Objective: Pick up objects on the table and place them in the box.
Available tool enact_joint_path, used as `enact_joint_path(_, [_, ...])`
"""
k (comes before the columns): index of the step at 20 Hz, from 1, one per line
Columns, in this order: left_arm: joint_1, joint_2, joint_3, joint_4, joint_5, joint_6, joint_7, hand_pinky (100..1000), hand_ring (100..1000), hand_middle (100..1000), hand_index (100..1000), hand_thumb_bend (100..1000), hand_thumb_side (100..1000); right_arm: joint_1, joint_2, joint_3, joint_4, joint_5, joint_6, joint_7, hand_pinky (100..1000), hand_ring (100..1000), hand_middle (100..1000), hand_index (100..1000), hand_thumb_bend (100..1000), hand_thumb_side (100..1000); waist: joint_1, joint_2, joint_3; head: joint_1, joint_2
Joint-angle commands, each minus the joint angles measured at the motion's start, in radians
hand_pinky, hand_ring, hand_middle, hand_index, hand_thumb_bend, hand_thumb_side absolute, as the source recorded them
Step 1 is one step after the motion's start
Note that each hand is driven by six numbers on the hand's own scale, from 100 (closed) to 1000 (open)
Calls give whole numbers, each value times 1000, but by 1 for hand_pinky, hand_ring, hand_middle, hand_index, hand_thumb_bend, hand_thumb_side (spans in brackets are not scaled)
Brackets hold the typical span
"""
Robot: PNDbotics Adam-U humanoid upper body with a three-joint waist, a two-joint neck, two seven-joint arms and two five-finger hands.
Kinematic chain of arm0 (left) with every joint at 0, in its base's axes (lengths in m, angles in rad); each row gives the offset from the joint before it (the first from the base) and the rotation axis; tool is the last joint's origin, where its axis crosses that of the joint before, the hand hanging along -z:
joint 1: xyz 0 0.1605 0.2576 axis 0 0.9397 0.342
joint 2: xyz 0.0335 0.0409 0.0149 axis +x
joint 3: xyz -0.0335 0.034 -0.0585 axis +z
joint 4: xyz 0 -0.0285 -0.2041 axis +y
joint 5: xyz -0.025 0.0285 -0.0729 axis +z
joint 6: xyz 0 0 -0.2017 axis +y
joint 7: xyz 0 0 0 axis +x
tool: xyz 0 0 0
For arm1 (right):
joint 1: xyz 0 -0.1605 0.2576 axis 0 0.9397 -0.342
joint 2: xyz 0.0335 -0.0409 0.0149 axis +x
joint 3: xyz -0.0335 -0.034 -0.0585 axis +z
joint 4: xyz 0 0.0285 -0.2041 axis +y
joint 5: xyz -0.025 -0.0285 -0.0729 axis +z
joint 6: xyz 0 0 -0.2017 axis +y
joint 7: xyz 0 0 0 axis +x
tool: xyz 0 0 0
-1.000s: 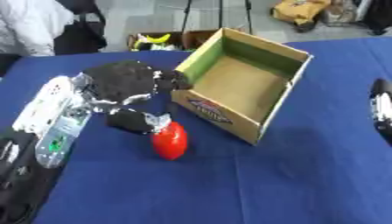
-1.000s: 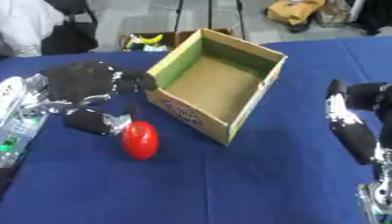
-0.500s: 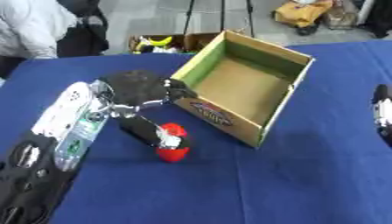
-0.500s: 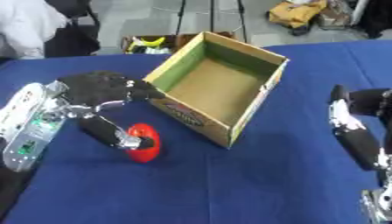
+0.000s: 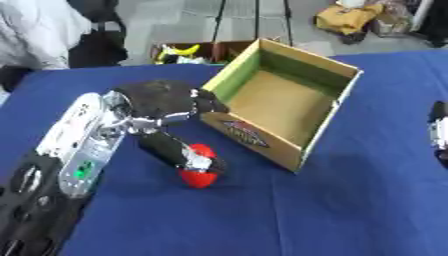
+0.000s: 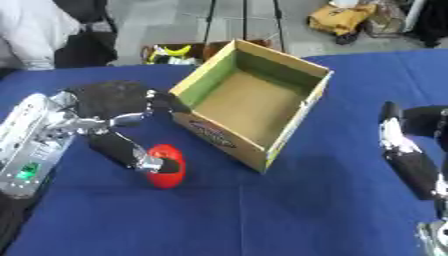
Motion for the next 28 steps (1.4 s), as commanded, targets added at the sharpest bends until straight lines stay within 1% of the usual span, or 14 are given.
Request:
enact_joint_path(1, [-2,13,-13,-5,28,-143,-148,367,670,829,938,591,1000,-9,-17,-1,-21,-3,2,-3,592,495,426,544,284,436,-6,-19,1,5,-11])
enact_joint_path(5, [16,25,-44,49,18,-167,-150,383,683,849,930,548,1000,-11,-17,0,-21,-3,2,-3,592,496,425,544,284,435,-6,-17,1,5,-12])
enact_joint_path(7, [23,25,-52,84,7,-178,-150,381,680,850,928,502,1000,-12,-16,1,-21,-3,1,-3,592,496,425,544,285,436,-6,-16,1,5,-12])
enact_joint_path(12, [32,24,-47,140,-14,-186,-150,376,681,867,960,437,1000,-13,-15,1,-21,-4,1,-3,592,495,425,544,284,436,-7,-16,1,5,-16])
enact_joint_path(16, [36,23,-30,156,-28,-174,-150,370,682,883,1000,376,1000,-13,-15,1,-21,-4,1,-3,592,495,425,544,285,435,-9,-15,1,5,-20])
enact_joint_path(20, [40,20,-5,136,-45,-149,-148,359,675,897,1000,362,1000,-14,-14,1,-21,-5,1,-2,593,495,425,544,285,435,-10,-12,1,5,-24])
enact_joint_path(23, [42,19,-3,119,-47,-144,-144,320,631,877,1000,361,1000,-14,-14,0,-21,-5,1,-2,593,495,424,544,285,434,-10,-10,1,6,-25])
enact_joint_path(28, [44,19,-13,128,-38,-153,-150,292,614,861,1000,408,1000,-14,-13,1,-21,-5,0,-2,594,495,424,544,286,436,-10,-9,-1,9,-30])
